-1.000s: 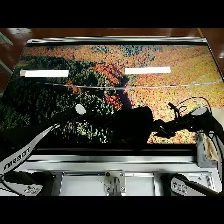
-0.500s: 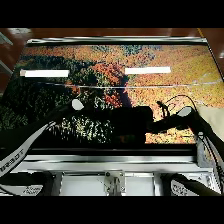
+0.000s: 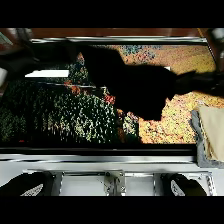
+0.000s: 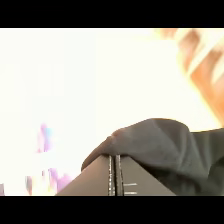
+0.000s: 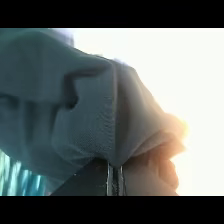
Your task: Fold the shirts.
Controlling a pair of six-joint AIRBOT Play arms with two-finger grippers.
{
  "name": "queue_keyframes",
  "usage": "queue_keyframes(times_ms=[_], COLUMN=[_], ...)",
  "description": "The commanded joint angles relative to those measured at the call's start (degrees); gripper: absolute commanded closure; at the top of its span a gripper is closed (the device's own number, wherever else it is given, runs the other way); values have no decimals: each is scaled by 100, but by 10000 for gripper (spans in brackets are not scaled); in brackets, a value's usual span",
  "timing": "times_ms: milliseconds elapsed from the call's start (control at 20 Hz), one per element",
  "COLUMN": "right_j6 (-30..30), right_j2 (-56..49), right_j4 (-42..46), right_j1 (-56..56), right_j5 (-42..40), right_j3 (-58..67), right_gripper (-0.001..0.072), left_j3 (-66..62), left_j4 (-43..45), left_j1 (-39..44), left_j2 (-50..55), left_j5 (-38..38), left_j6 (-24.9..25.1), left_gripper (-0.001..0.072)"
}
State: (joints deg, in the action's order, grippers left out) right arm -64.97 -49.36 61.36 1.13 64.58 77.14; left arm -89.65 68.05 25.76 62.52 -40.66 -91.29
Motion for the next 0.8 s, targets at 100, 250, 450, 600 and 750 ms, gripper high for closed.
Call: queue_keyframes(times_ms=[100, 250, 450, 600, 750], right_j6=[-494, -817, -1480, -1541, -1534], right_j2=[623, 540, -181, -824, -1587], right_j4=[166, 275, 197, 205, 282], right_j1=[-94, -94, -94, -114, -457], right_j5=[-28, 953, 2732, 2863, 1956], right_j3=[1414, 1427, 1272, 542, -350], right_gripper=[653, 653, 653, 653, 653], left_j3=[-754, -680, 258, 1471, 2824], left_j4=[728, 1169, 1233, 1233, 1027], left_j1=[-44, -46, -37, -39, -39], left_j2=[-901, -918, -870, -868, -826], left_j5=[-481, -1873, -2780, -2721, -2402], left_j6=[50, -149, -247, -605, -918], left_gripper=[668, 668, 667, 667, 667])
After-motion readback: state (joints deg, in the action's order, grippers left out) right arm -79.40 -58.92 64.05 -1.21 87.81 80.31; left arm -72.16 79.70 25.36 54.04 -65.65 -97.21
